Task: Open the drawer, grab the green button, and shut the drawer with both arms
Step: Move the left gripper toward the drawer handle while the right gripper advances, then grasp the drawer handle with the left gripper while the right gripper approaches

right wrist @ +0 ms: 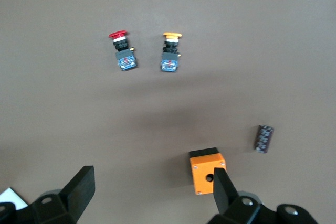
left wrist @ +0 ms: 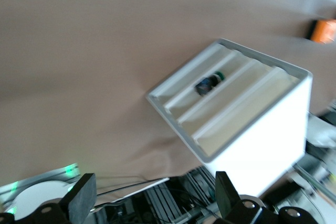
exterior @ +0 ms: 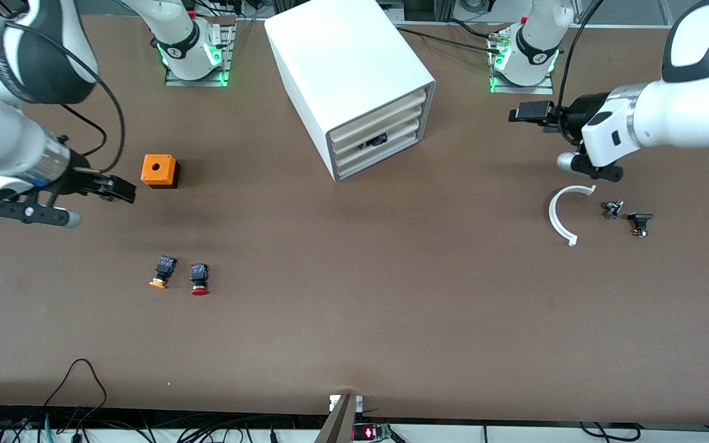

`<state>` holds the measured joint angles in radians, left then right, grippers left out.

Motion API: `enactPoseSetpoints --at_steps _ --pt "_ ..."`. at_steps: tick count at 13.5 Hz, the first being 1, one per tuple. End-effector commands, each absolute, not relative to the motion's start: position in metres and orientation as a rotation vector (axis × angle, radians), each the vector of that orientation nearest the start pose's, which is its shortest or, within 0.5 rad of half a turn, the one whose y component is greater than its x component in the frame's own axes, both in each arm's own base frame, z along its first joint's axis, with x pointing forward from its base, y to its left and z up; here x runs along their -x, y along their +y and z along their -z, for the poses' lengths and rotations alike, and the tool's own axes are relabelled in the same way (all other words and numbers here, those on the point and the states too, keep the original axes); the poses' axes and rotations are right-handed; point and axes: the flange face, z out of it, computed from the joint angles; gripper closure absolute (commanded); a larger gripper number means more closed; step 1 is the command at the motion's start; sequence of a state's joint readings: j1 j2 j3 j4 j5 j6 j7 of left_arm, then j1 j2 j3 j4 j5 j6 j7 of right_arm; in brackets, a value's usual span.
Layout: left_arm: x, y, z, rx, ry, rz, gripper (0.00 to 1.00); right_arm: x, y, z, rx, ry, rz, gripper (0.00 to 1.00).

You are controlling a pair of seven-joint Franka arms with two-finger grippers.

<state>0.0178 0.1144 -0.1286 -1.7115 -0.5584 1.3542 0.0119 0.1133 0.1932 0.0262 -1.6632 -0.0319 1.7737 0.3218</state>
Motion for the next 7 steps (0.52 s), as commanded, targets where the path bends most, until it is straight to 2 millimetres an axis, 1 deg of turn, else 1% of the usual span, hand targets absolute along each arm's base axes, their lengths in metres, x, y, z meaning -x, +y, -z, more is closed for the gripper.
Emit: enactPoseSetpoints --at_steps 1,2,3,4,5,6,7 --pt "-0.548 -0.118 -0.457 -2.298 -0.243 0.651 0.0 -0.618 0.1 -0.465 3.168 0.317 -0.094 0.0" --pt "-0.545 -0.123 -0.436 -2.243 -0.272 0.662 0.01 -0.618 0.102 -0.464 3.162 0.317 -0.094 0.0" --pt "-0.546 -0.127 -0.419 -2.239 -0.279 0.62 0.01 -0.62 0.104 -0.462 3.144 0.326 -0.097 0.0" --pt "-0.544 -0.131 -0.399 -2.241 -0.288 0.571 0.01 -0.627 0.107 -0.456 3.125 0.33 -0.099 0.0" --pt "-0.543 -0.147 -0.381 -2.211 -0.327 0.525 0.01 -0.633 0.109 -0.454 3.097 0.344 -0.105 0.0" --pt "-0.542 -0.159 -0.363 -2.187 -0.329 0.486 0.01 -0.638 0.114 -0.449 3.062 0.366 -0.12 0.0" --pt "-0.54 -0.172 -0.351 -2.174 -0.331 0.45 0.01 -0.647 0.12 -0.447 3.025 0.445 -0.125 0.0"
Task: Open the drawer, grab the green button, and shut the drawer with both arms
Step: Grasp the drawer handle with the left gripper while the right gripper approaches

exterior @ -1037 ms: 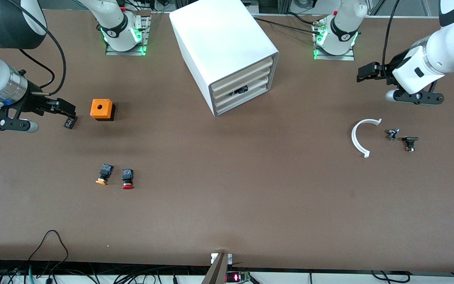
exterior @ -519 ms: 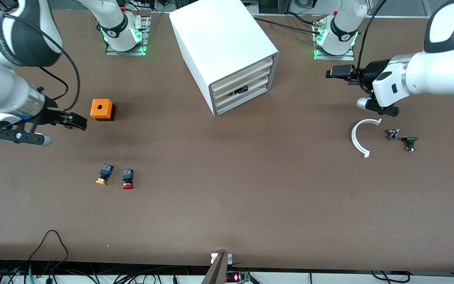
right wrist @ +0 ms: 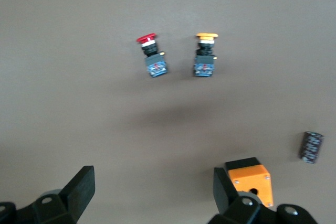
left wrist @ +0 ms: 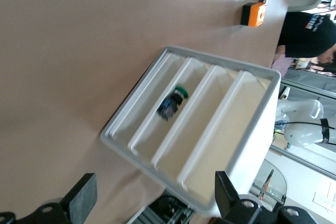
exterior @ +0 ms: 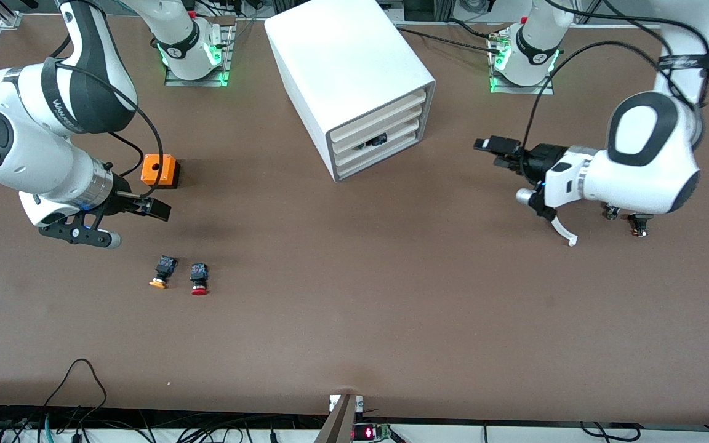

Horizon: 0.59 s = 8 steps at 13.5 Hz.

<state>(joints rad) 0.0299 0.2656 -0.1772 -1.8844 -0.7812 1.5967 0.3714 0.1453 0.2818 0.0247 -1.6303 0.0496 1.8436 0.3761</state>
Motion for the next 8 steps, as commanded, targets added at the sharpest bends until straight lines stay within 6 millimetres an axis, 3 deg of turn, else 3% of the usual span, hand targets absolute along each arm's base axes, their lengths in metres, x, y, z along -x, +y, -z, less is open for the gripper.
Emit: enactPoseSetpoints --at_steps 1,4,8 --pt "-0.536 -0.185 -0.342 -2.186 -0.379 0.394 0.01 -0.657 0.127 -0.45 3.005 0.525 -0.115 0.0" --pt "-0.515 -0.191 -0.302 -2.156 -0.488 0.28 0.01 -0.667 0.164 -0.437 2.993 0.65 -0.154 0.0" --pt "-0.462 -0.213 -0.239 -2.017 -0.461 0.188 0.01 -0.67 0.218 -0.425 2.953 0.844 -0.161 0.0"
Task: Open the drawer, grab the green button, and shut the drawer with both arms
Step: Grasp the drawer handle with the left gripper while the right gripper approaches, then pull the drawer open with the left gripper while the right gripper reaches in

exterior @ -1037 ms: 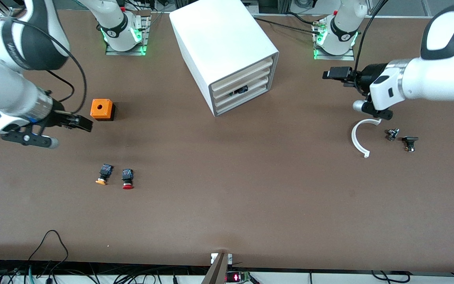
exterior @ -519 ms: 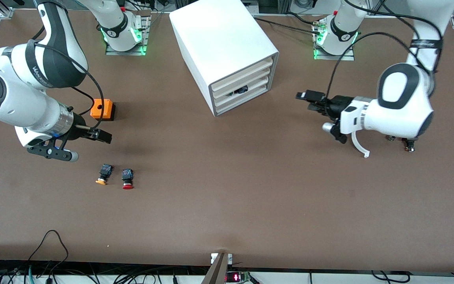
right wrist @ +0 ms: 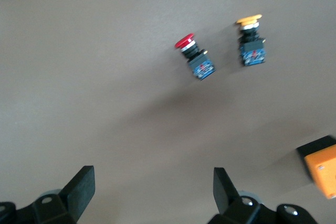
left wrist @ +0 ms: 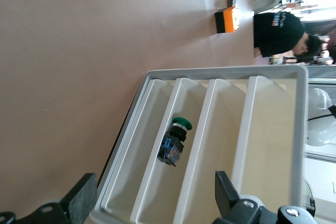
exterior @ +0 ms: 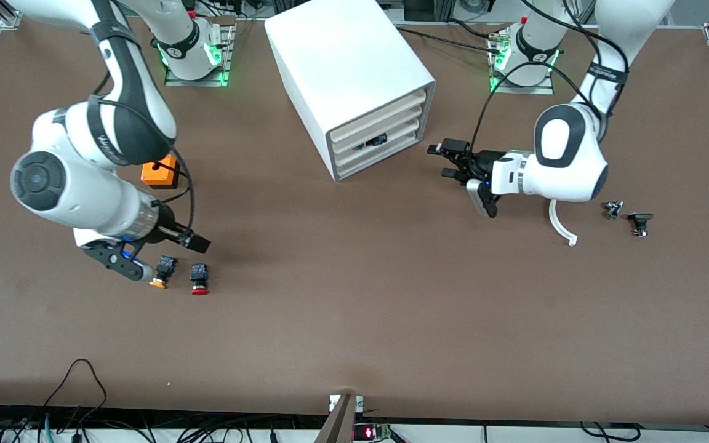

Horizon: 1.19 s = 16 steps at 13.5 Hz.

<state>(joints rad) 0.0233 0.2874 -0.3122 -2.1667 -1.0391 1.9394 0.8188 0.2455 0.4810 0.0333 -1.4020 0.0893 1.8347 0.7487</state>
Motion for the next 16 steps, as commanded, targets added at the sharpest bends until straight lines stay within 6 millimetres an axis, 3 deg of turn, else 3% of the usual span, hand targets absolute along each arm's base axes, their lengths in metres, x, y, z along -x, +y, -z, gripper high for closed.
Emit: enactPoseSetpoints --at_steps 1,6,8,10,13,16 --pt "-0.454 -0.215 -0.227 -1.993 -0.43 0.196 0.01 -0.67 0.231 -0.421 2.935 0.902 -0.155 0.0" --pt "-0.424 -0.229 -0.167 -1.878 -0.36 0.231 0.05 -0.672 0.293 -0.412 2.868 1.044 -0.116 0.01" --pt "-0.407 -0.247 -0.141 -1.797 -0.346 0.204 0.09 -0.67 0.314 -0.405 2.826 1.113 -0.095 0.01" --pt "-0.394 -0.255 -0.132 -1.772 -0.323 0.207 0.2 -0.666 0.34 -0.397 2.787 1.165 -0.075 0.01" --pt "-0.383 -0.26 -0.128 -1.758 -0.306 0.231 0.27 -0.663 0.372 -0.398 2.746 1.211 -0.061 0.01" --pt "-0.367 -0.262 -0.113 -1.716 -0.273 0.287 0.31 -0.66 0.387 -0.399 2.721 1.245 -0.058 0.01"
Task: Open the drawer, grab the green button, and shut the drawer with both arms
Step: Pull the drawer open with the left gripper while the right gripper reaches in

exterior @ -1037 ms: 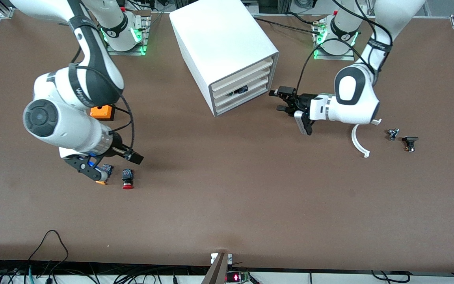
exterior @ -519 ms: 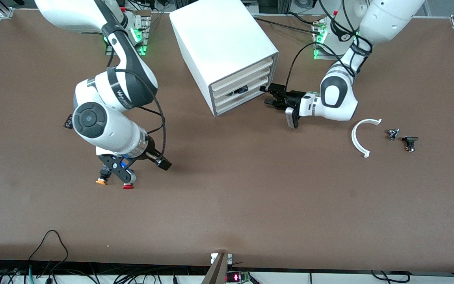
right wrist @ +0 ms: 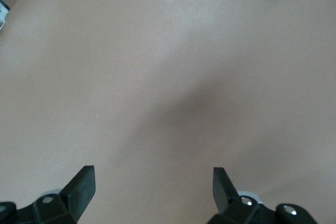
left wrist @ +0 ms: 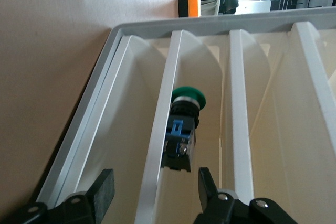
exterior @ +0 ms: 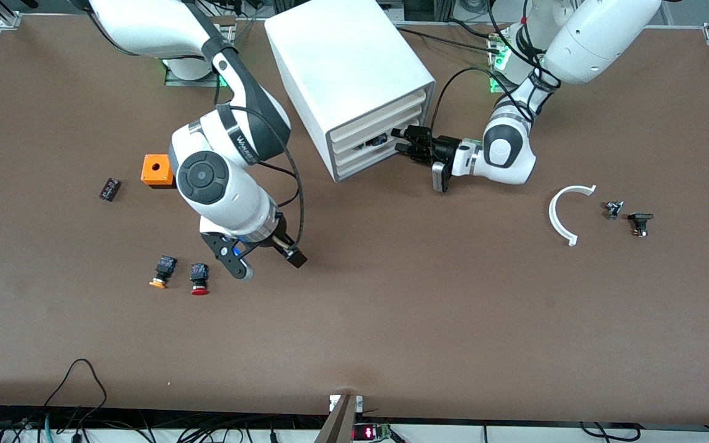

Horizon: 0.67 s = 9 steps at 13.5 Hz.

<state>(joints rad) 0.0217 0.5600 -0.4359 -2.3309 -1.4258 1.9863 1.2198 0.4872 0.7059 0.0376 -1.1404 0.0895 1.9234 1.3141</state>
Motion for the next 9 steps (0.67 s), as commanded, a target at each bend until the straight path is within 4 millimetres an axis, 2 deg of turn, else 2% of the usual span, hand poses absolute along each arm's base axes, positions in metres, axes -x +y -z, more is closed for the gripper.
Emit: enactPoseSetpoints --at_steps 1,2,3,4,5,6,9 --pt "-0.366 -0.261 -0.112 -1.7 -0.263 0.294 0.32 -0.658 0.39 -0.399 2.715 1.256 -0.06 0.01" --pt "-0.366 -0.26 -0.112 -1.694 -0.26 0.296 0.38 -0.654 0.398 -0.403 2.702 1.261 -0.069 0.01" --pt "-0.366 -0.261 -0.113 -1.685 -0.26 0.299 0.49 -0.653 0.402 -0.409 2.68 1.276 -0.069 0.01" --pt "-0.364 -0.261 -0.113 -1.684 -0.26 0.301 0.68 -0.652 0.406 -0.416 2.661 1.283 -0.066 0.01" --pt "-0.365 -0.261 -0.113 -1.68 -0.259 0.302 0.96 -0.651 0.409 -0.421 2.643 1.295 -0.067 0.01" --pt "-0.365 -0.262 -0.113 -1.674 -0.259 0.304 1.0 -0.649 0.415 -0.426 2.625 1.293 -0.068 0.01" --pt "-0.374 -0.257 -0.116 -1.678 -0.239 0.295 1.0 -0.647 0.426 -0.435 2.581 1.267 -0.042 0.01"
